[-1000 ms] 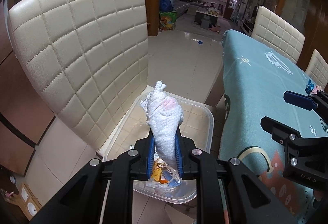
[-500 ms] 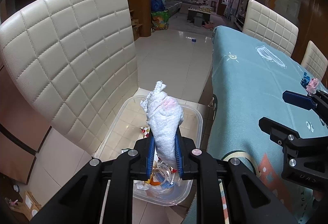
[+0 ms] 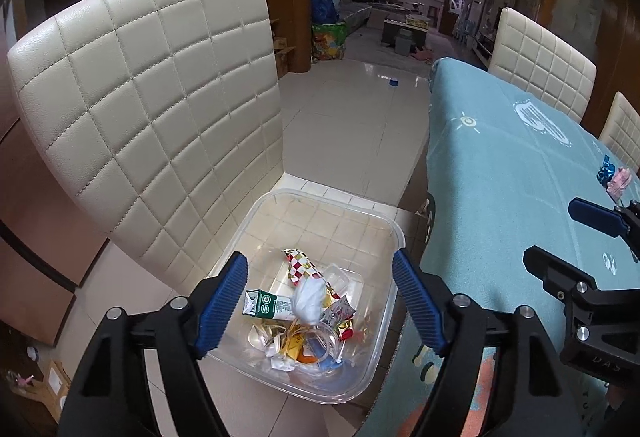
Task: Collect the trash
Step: 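Open the left tool to drop the tissue while the right tool drops the cap, then move both tools back to the wrappers on the table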
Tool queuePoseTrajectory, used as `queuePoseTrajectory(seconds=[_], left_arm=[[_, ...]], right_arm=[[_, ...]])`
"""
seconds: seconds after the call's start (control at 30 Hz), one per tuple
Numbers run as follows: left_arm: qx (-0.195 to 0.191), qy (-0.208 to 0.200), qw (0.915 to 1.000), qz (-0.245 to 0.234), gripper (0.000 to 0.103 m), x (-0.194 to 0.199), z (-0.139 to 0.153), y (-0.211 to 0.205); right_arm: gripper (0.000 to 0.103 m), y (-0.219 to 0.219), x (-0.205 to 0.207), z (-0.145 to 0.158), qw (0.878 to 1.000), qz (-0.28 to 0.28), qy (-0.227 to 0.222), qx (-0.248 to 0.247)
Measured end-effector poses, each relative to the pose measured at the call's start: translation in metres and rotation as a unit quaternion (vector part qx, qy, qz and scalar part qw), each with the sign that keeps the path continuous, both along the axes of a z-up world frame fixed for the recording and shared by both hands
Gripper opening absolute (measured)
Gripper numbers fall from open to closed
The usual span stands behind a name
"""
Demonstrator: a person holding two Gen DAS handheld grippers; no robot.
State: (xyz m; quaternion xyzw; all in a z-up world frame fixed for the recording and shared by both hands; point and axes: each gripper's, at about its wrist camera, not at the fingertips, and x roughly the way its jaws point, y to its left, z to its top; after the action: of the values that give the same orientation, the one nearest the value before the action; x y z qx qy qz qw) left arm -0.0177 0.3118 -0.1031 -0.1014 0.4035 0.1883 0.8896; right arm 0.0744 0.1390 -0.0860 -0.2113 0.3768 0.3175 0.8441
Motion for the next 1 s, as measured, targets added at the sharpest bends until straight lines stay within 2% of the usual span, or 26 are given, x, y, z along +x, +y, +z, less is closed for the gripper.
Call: queuePoseTrajectory(seconds=[0.23,0.43,0.8,1.0], left_arm=[[0.015,-0.001,0.9997,-0.021,0.074,0.006,0.008,-0.018],[0.028,0.001,0.9984,-0.05,0.074,0.018,0.017,-0.043],[0.041,0.014,0.9921,-0.118,0.074,0.06,0.03,-0.119],[0.048,0.021,0.9853,-0.163,0.074,0.095,0.036,-0.175]], right_arm=[[0.076,-0.015,0.003,0.004,1.0,-0.011,0.0,0.01],[0.076,-0.045,0.012,0.005,0.999,-0.04,0.003,0.022],[0.077,-0.134,0.047,0.006,0.991,-0.117,0.018,0.059],[0.077,-0.192,0.071,-0.002,0.984,-0.164,0.028,0.07]])
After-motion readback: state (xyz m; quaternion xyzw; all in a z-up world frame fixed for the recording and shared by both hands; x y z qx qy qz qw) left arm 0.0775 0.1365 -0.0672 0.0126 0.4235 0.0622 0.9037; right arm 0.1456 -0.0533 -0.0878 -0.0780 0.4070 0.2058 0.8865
